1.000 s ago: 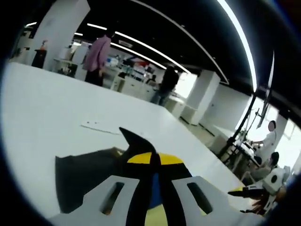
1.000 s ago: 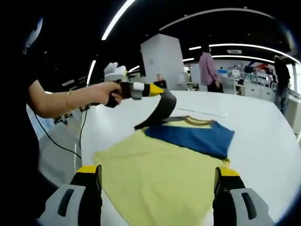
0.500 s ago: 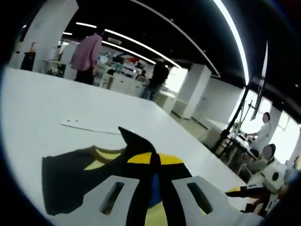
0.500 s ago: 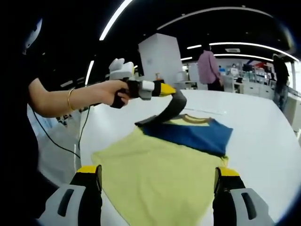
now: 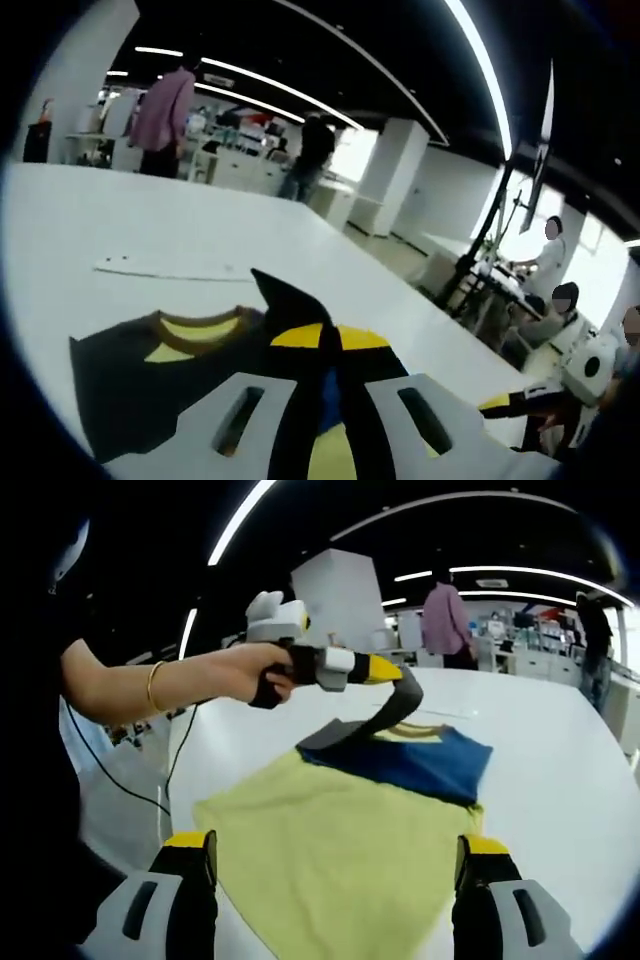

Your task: Fold the garment on the visible template until the final outline fits inside the template.

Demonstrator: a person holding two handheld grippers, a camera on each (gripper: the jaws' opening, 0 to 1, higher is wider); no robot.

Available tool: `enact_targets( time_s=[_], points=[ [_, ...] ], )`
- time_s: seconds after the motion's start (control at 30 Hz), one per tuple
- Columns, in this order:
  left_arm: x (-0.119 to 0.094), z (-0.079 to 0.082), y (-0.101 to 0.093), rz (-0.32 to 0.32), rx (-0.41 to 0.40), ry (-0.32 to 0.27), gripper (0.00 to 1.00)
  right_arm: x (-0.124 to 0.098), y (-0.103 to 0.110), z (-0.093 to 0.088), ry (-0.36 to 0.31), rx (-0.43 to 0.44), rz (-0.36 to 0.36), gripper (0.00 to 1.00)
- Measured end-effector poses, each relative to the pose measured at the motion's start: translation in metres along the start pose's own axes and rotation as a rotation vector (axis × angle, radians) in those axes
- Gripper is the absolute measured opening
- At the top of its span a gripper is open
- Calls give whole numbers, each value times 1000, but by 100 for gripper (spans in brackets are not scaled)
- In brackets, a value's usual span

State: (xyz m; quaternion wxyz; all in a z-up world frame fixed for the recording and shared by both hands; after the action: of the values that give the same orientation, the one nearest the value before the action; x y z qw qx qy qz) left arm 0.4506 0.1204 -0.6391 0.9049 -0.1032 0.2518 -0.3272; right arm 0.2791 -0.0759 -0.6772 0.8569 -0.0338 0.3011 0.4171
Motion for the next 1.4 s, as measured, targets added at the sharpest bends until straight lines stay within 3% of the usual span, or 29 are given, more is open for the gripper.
enact_targets(
  time_s=[0.37, 0.8, 0.97, 1.1, 1.2, 1.4],
  points=[
    [25, -16, -14, -21, 25, 65, 1, -3, -2, -6, 6, 20, -9, 99],
    [54, -55, -24, -5, 106, 207, 1, -2, -5, -8, 8, 31, -12, 98],
    [62, -71, -28, -8, 186, 268, 1, -3, -5, -8, 8, 34, -11, 99],
    [65, -77, -31, -29, 185, 287, 2, -3, -6, -8, 5, 37, -10, 99],
    [64, -76, -34, -48, 236, 282, 6, -3, -5, -9, 8, 39, -9, 99],
    [54, -69, -37, -76, 312, 252, 29, -3, -5, -9, 14, 47, 4, 99]
  ],
)
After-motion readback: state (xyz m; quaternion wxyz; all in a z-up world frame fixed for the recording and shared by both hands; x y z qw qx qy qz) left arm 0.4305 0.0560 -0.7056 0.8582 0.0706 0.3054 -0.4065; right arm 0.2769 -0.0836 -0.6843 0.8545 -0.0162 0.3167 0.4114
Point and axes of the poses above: the point that each gripper's makers call its tool centre point, and the gripper's own axes: x roughly forward along the fingers, y roughly to its left, z roughly out of its top, the point moved 10 cm from there along -x, roughly backward along the fingers, and after that the axes turned 8 degrees about y, right-handed, at the moved point
